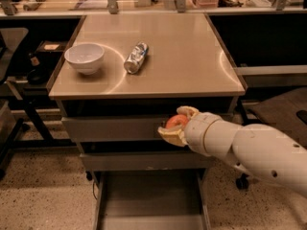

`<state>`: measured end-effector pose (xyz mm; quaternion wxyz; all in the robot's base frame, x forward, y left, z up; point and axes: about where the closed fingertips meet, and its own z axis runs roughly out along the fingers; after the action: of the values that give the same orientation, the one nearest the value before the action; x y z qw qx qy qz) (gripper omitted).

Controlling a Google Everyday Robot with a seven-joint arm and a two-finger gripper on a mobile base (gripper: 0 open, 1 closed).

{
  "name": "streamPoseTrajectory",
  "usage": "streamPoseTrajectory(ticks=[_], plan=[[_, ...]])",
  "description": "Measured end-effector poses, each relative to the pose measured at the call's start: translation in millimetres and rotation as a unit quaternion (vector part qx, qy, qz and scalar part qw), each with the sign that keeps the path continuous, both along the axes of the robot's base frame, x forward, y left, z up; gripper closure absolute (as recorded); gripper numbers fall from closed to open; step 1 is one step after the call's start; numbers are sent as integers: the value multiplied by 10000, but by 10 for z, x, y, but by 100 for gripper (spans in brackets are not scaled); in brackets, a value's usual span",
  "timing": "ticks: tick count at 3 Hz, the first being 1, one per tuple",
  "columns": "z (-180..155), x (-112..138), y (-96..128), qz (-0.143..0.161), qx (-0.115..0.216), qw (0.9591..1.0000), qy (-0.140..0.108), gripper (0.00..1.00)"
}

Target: Pick apple from bottom drawer and place on counter

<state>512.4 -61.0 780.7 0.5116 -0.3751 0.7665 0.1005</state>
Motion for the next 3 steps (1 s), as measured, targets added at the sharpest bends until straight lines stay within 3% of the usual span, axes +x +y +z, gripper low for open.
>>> streamPoseTrajectory(ticks=[1, 2, 3], plan=[[388, 56, 16, 78, -121, 9995, -277, 100], [414, 62, 21, 82, -121, 9995, -293, 100], [546, 257, -57, -47, -73, 9993, -373, 100]])
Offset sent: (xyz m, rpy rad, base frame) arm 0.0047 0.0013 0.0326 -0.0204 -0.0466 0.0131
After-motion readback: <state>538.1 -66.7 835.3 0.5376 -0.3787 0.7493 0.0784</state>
